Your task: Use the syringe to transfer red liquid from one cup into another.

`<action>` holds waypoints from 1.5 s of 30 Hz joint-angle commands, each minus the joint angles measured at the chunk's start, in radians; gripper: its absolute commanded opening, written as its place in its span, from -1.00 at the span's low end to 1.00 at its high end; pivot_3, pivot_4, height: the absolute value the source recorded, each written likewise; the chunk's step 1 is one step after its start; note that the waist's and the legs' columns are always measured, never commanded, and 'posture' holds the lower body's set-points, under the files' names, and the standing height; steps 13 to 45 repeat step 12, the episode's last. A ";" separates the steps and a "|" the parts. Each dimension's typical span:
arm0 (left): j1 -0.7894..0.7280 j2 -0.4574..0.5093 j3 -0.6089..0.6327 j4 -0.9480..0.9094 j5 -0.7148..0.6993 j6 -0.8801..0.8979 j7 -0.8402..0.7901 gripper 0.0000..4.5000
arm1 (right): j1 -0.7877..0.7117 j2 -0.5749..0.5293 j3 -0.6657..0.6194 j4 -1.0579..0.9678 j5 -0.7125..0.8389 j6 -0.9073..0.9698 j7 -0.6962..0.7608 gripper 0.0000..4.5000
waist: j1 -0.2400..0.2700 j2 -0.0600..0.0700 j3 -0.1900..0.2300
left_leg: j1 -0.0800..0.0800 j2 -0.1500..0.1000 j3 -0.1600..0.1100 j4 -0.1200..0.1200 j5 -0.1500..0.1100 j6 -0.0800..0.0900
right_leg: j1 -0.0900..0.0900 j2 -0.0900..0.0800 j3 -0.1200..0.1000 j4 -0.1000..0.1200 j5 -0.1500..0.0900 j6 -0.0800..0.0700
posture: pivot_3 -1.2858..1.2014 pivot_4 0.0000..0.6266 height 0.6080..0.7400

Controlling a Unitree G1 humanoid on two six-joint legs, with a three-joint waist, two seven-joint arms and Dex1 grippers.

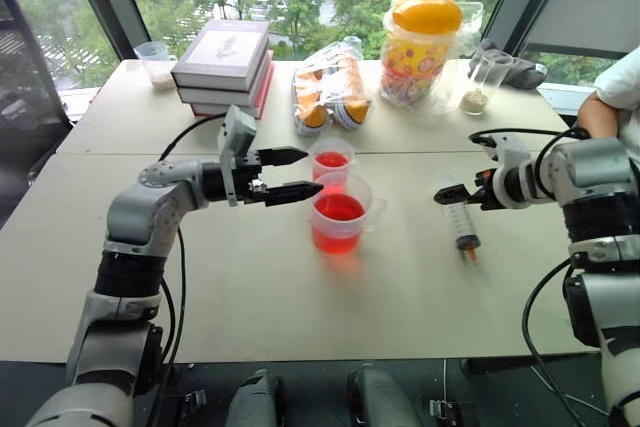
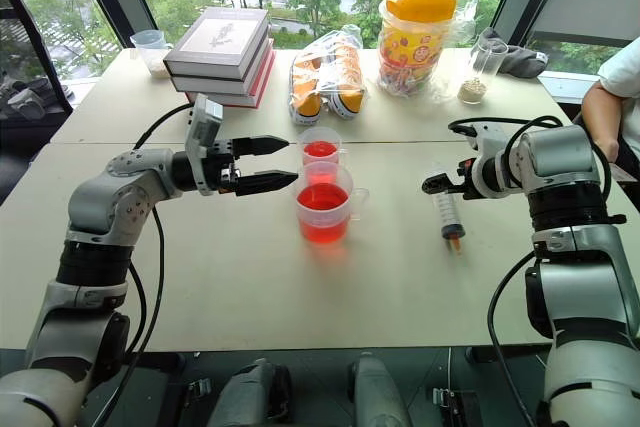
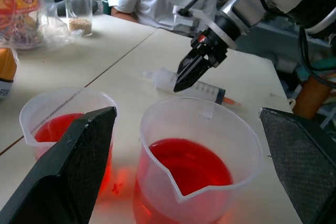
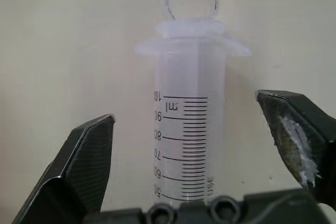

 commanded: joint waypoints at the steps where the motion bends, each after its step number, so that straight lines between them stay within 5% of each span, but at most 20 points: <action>1: 0.004 0.028 0.016 -0.038 -0.035 0.006 -0.011 1.00 | 0.028 -0.082 -0.098 -0.242 0.052 0.054 0.025 0.96 | 0.003 0.000 0.000 | 0.000 0.000 0.000 0.000 0.000 0.000 | 0.000 0.000 0.000 0.000 0.000 0.000 | 0.03 -0.52 1.00; 12: 0.018 0.120 0.034 -0.051 -0.111 0.064 -0.051 1.00 | 0.441 -0.079 -0.688 -1.076 0.399 0.194 0.158 0.96 | 0.025 0.000 0.000 | 0.000 0.000 -0.001 0.000 0.000 0.000 | 0.001 0.000 -0.001 -0.002 -0.001 -0.001 | 0.03 -0.52 1.00; 45: 0.018 0.120 0.034 -0.051 -0.111 0.064 -0.051 1.00 | 0.441 -0.079 -0.688 -1.076 0.399 0.194 0.158 0.96 | 0.025 0.000 0.000 | 0.000 0.000 -0.001 0.000 0.000 0.000 | 0.001 0.000 -0.001 -0.002 -0.001 -0.001 | 0.03 -0.52 1.00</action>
